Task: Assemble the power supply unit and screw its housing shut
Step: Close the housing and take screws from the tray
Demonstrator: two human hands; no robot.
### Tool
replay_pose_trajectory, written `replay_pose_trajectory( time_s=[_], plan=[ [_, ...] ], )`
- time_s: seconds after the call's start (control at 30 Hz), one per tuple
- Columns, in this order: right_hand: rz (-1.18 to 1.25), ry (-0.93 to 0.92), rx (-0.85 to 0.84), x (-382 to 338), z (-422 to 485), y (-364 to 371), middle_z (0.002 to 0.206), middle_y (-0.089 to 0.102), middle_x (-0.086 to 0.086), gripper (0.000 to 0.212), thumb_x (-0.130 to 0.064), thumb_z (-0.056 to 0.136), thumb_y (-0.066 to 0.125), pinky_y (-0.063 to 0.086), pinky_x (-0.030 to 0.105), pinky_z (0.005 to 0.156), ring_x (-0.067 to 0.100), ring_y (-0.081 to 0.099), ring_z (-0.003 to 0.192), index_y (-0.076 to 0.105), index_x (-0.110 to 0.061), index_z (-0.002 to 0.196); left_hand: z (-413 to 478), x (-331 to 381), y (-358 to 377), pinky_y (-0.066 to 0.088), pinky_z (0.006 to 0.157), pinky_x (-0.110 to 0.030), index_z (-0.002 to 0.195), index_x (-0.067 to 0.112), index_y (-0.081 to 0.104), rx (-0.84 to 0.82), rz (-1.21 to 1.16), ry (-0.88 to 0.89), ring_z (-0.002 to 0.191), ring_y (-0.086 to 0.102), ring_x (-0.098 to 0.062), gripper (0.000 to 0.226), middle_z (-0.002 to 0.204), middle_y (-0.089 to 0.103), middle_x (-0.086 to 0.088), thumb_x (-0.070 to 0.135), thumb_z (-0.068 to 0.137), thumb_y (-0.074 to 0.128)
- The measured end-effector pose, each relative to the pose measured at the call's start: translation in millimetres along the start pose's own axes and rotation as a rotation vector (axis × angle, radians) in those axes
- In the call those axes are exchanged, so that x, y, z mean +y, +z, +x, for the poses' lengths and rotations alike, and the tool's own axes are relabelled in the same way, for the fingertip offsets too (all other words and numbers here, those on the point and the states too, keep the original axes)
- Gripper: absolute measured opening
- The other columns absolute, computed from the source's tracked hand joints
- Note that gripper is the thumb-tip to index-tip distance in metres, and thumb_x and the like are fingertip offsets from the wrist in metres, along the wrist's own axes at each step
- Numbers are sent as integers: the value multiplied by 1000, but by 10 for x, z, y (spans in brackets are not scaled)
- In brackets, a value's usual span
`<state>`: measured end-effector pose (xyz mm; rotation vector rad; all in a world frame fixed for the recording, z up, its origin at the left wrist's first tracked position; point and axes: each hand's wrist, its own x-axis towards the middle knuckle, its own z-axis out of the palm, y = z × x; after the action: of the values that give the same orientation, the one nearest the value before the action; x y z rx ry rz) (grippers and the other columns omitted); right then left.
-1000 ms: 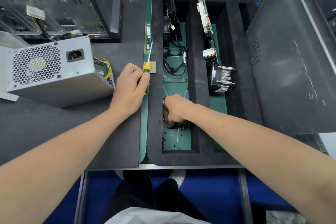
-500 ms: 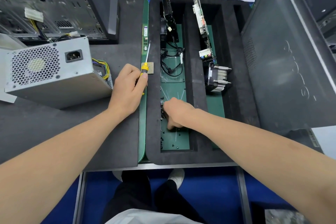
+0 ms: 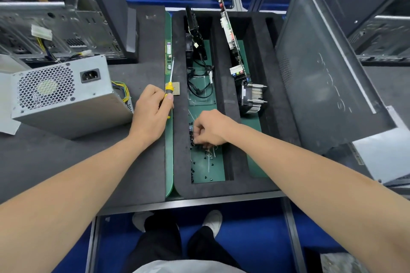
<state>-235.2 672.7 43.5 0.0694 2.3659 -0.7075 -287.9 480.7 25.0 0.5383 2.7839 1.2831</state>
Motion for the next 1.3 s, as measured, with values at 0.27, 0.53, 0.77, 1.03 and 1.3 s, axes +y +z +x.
replay_pose_trajectory(
  time_s=[0.27,0.53,0.77,1.03,1.3],
  plan=[
    [292,-12,207,49,-208,-116,70,75,1,12,-10,96,74,62,27,64,20,76,64,77,-13,85,-46,98,-84,42,72,-34,106,27,56,-69,-71,-27,80,56,-6,9,84,66,10,28,108,47],
    [1067,-225,326,-282,-350,-347,82,75,23,15,7,88,77,63,31,73,24,74,72,71,9,102,-146,521,-381,43,66,-16,105,43,49,-56,-138,53,74,64,-10,19,84,70,3,24,107,52],
    [1205,-334,281,-870,-411,-456,90,73,11,16,-6,97,72,63,33,81,20,70,85,75,5,107,-160,811,-991,51,64,-24,99,33,62,55,-175,24,73,71,-12,10,80,72,8,23,102,63],
    [1514,-291,36,-1470,-455,-554,92,75,6,30,-12,95,74,58,24,74,14,70,79,73,1,122,-186,874,-1555,58,70,-35,94,33,67,165,-143,41,72,71,-11,15,77,70,5,20,100,66],
    [1106,-512,348,-2146,-341,-415,102,77,3,29,-28,87,85,61,38,81,25,74,98,77,-17,113,3,631,-1973,60,69,-39,95,15,65,311,-572,-246,80,74,-27,8,87,74,-13,11,101,62]
  ],
)
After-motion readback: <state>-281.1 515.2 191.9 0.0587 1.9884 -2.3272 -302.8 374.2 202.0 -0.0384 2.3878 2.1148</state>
